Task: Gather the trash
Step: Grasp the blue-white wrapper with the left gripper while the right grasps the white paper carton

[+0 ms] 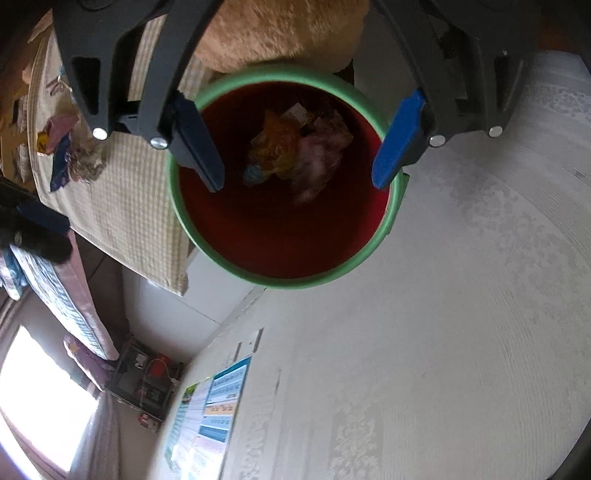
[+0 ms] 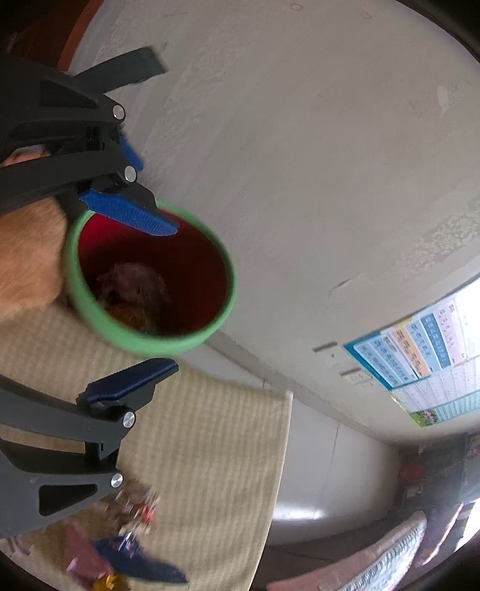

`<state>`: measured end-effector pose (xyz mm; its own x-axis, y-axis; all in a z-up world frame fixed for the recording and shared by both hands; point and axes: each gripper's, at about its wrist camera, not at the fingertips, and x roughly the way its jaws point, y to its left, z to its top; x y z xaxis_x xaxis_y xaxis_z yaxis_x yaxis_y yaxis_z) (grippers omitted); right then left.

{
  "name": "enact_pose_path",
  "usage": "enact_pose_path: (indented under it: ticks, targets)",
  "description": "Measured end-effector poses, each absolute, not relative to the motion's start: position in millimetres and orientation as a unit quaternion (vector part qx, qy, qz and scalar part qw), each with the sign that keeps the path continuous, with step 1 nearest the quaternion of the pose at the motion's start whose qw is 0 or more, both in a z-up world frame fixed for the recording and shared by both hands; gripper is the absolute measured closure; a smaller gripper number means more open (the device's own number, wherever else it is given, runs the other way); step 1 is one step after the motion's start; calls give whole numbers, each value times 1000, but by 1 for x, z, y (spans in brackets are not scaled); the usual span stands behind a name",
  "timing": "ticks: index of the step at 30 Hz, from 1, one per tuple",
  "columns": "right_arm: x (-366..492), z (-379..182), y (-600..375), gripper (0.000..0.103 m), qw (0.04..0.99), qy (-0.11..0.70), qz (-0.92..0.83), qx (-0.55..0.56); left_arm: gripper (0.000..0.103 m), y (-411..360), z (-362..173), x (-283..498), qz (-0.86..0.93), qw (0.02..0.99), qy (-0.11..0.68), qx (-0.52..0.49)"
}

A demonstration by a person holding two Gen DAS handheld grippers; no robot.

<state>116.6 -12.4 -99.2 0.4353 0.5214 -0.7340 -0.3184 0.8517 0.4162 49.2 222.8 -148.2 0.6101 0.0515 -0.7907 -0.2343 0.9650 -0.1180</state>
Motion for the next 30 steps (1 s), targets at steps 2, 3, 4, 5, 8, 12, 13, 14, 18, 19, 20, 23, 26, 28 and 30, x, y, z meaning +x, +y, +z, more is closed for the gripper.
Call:
enact_pose_path:
  ticks: [2, 3, 4, 5, 8, 12, 13, 14, 18, 19, 20, 23, 26, 28, 30]
  targets:
    - [101, -101, -32, 36, 846, 467, 237, 101, 23, 216, -144, 44, 72, 893, 433, -102]
    - [92, -102, -46, 36, 850, 466, 226, 97, 23, 213, -142, 43, 68, 893, 432, -103]
    - [82, -104, -61, 36, 853, 467, 212, 93, 23, 206, -140, 41, 60, 894, 432, -102]
    - [75, -107, -73, 36, 856, 468, 200, 90, 23, 202, -138, 39, 55, 895, 431, -100]
    - [48, -121, -127, 34, 864, 479, 135, 77, 23, 177, -130, 36, 31, 899, 428, -90]
    - [24, -149, -183, 31, 855, 510, 49, 76, 23, 136, -131, 36, -5, 896, 437, -76]
    - [18, -156, -195, 31, 851, 517, 38, 88, 23, 123, -133, 35, -18, 894, 442, -72]
    - [12, -163, -207, 31, 846, 522, 28, 103, 23, 114, -134, 35, -27, 892, 445, -69]
    - [0, -197, -240, 31, 820, 548, 3, 165, 23, 62, -139, 28, -88, 882, 460, -56]
    - [0, -204, -243, 31, 812, 553, 6, 186, 23, 47, -142, 27, -98, 878, 466, -45]
    - [0, -210, -244, 31, 807, 555, 12, 201, 23, 40, -145, 29, -103, 876, 470, -41]
    - [2, -219, -237, 31, 802, 561, 28, 202, 23, 16, -150, 31, -117, 869, 480, -38]
    - [-1, -221, -234, 45, 808, 548, 54, 209, 23, 0, -152, 38, -121, 868, 481, -26]
    - [-5, -218, -236, 58, 813, 541, 57, 207, 23, -8, -152, 46, -123, 869, 480, -16]
    - [-9, -212, -245, 75, 815, 531, 72, 220, 23, -17, -153, 58, -128, 869, 478, -8]
